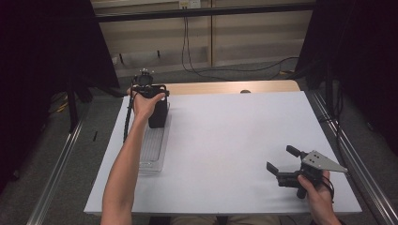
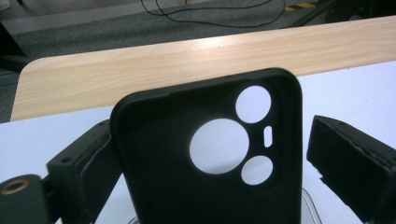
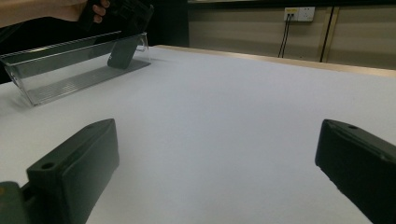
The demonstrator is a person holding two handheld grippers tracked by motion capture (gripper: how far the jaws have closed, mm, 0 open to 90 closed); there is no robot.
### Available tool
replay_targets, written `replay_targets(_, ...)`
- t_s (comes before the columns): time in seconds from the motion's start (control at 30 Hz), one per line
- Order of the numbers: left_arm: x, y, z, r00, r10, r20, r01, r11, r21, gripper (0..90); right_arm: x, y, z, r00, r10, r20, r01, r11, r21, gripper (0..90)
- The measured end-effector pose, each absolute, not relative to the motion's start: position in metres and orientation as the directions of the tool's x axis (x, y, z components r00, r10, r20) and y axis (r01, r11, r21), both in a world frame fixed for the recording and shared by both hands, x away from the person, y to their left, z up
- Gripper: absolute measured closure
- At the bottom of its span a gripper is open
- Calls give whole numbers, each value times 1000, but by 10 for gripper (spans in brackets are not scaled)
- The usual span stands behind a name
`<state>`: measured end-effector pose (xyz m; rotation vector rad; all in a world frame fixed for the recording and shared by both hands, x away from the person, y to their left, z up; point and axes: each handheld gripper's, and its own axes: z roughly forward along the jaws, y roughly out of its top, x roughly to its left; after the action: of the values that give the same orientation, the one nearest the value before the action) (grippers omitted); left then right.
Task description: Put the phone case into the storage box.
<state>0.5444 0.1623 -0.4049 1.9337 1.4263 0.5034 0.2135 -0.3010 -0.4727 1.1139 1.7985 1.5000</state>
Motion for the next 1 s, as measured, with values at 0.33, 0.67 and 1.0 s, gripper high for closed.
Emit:
replay_targets(0.33,546,164,-407,336,939,-77,699,-194,688,100,214,-301,-473,-513,853,96,250,41,967,0)
replay_targets(0.67,540,166,-399,346,935,-76,698,-203,687,117,214,-301,-473,-514,852,94,250,44,967,0)
replay_targets(1.0,532,172,-385,357,931,-80,667,-194,719,133,214,-300,-473,-507,857,93,254,45,966,0)
